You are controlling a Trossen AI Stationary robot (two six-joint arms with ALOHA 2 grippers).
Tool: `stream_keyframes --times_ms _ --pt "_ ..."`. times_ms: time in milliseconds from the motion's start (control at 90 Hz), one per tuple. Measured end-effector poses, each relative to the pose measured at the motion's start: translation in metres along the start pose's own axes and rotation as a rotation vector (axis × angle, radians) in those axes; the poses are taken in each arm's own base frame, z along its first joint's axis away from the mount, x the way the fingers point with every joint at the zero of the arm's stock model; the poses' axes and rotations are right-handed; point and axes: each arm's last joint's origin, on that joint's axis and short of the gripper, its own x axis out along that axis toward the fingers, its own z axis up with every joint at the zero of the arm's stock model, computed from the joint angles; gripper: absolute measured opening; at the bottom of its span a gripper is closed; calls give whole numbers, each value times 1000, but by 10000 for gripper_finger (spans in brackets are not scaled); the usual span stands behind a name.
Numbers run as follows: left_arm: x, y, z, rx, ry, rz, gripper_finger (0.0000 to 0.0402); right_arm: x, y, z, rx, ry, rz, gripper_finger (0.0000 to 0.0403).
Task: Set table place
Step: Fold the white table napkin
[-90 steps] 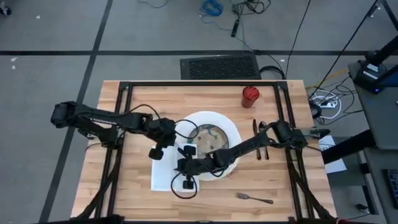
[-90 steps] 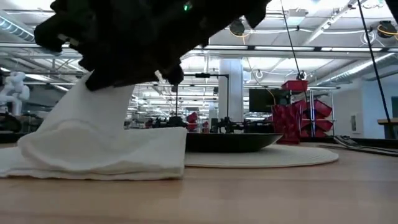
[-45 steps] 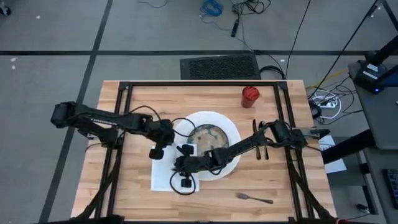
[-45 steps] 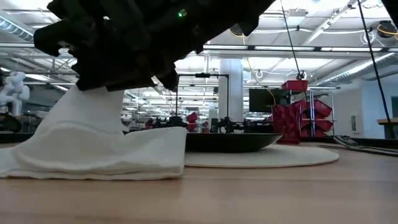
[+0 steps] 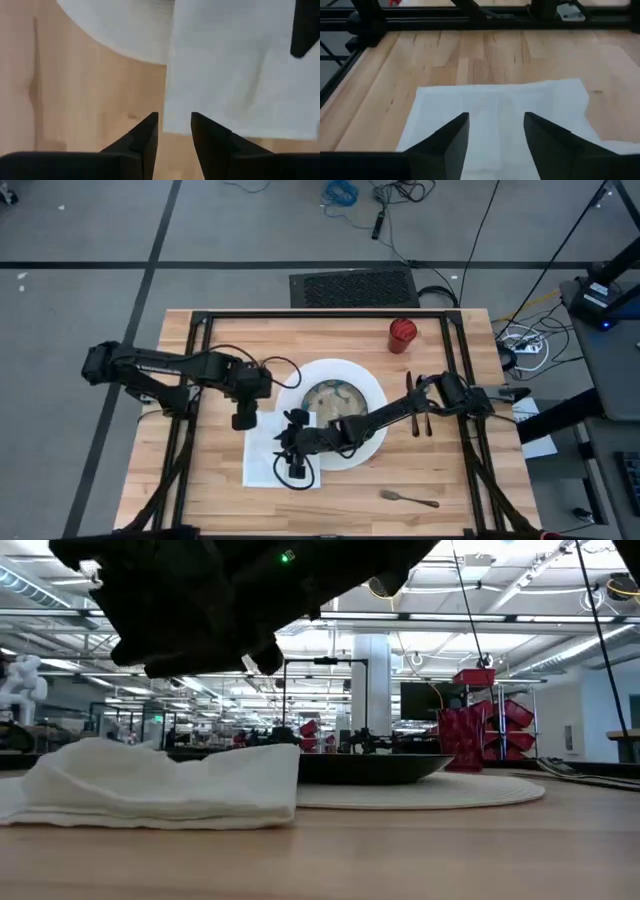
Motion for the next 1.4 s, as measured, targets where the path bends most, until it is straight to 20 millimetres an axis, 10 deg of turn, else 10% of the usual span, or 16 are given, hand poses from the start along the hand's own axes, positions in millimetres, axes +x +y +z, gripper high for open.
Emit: stream_keyframes --times_ms 311,822,1111,1400 --pt "-1 -15 -14 47 108 21 102 -37 2 25 -30 52 -65 177" --pt "-4 -66 3 88 -201 -124 146 -93 29 23 -77 278 -103 177" --pt "-14 -110 1 93 -384 -262 149 -166 70 35 -52 216 -222 177" --pt "-20 -151 7 -37 -700 -265 149 -195 116 16 103 175 -196 177"
